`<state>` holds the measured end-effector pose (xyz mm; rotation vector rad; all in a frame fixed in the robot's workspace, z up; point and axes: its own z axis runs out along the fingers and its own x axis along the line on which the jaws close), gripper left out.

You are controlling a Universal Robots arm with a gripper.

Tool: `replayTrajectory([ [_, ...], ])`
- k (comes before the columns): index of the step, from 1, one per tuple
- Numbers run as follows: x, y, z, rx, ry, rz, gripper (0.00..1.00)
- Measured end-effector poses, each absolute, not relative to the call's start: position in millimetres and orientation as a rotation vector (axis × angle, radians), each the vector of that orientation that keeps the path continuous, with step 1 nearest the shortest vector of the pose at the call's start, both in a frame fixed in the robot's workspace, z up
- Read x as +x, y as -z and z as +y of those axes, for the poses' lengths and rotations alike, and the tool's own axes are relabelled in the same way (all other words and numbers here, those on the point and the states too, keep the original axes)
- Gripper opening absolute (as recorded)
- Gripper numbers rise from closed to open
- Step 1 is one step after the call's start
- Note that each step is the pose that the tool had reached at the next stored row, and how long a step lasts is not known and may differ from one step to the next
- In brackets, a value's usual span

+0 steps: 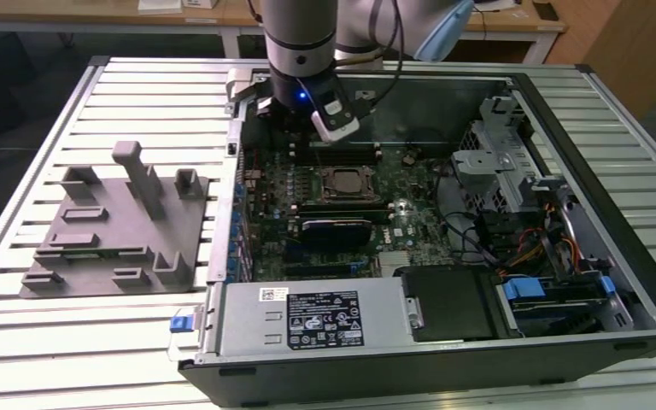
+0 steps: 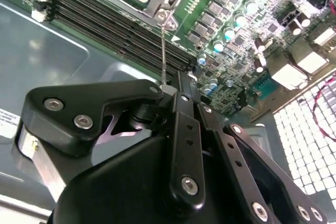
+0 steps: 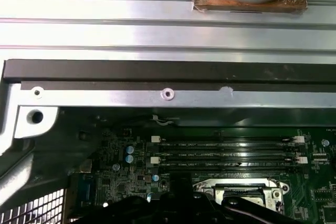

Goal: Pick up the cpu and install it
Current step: 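Install the first cpu locking lever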

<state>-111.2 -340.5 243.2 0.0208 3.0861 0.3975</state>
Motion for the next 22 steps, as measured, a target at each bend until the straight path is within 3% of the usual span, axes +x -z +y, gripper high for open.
replayTrajectory([
  [22, -76.6, -242.9, -340.5, 0.026, -0.393, 3.098, 0.11],
])
